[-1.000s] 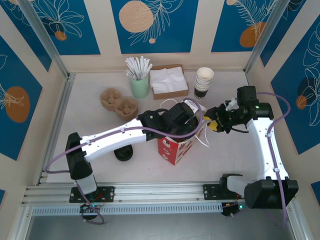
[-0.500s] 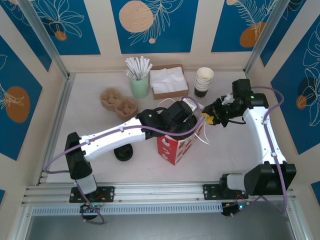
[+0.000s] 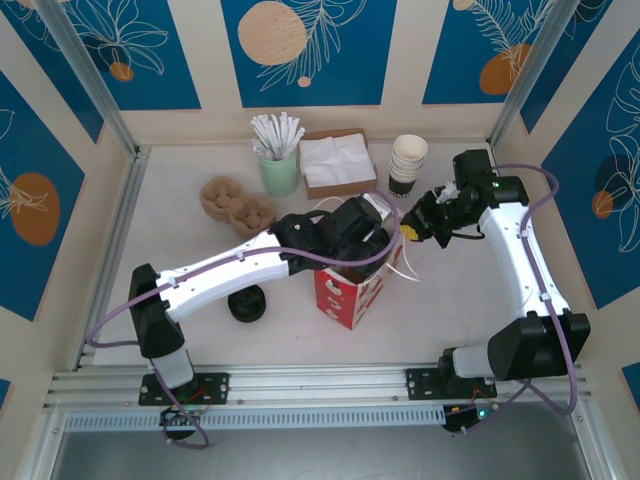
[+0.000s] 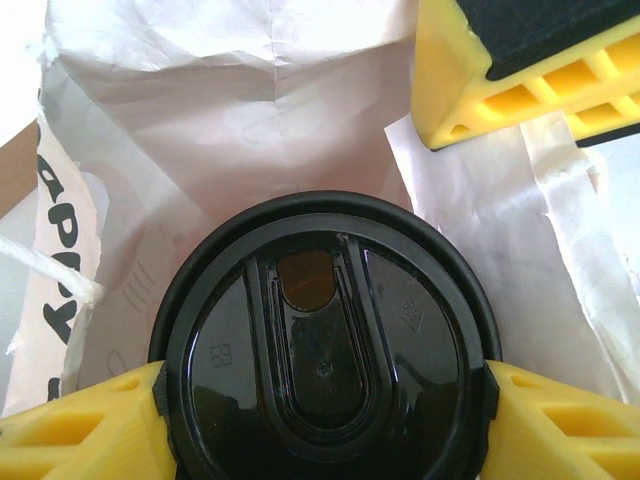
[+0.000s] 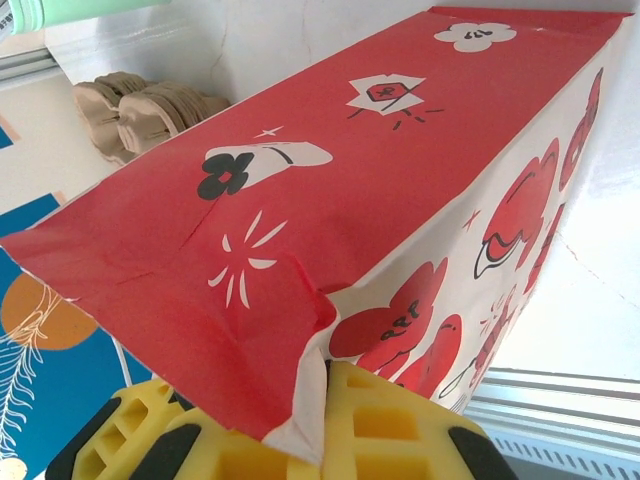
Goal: Pack the takeout coffee
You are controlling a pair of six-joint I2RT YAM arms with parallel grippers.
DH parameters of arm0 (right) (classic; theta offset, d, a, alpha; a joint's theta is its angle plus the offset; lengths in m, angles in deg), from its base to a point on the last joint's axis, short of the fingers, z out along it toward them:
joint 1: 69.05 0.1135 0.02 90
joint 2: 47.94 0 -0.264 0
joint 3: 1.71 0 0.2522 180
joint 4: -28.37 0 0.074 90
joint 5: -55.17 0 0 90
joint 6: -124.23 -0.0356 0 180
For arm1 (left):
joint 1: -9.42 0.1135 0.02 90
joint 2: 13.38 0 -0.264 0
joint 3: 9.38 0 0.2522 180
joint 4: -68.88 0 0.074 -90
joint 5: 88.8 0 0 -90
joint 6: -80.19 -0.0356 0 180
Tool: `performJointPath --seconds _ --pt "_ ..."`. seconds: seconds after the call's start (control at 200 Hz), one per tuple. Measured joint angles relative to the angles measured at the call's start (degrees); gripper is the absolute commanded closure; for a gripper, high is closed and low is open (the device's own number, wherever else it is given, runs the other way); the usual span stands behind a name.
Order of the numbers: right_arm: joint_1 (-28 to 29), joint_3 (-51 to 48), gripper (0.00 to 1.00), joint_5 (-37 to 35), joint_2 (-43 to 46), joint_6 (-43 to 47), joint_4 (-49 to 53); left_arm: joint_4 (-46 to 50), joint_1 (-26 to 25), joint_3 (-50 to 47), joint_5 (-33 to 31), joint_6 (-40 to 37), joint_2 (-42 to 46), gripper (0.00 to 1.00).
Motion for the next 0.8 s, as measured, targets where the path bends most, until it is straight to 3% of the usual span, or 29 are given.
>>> performJointPath --seconds 0.52,0.8 --pt "0.0 3.2 0.98 1.9 -4.5 -0.6 0.6 1.0 -0.1 1.2 -1.1 0.1 -0.4 0.3" --pt "0.0 3.4 1.0 2.5 -5.4 3.1 0.1 0.9 2.3 0.6 -0.2 2.6 -2.1 0.3"
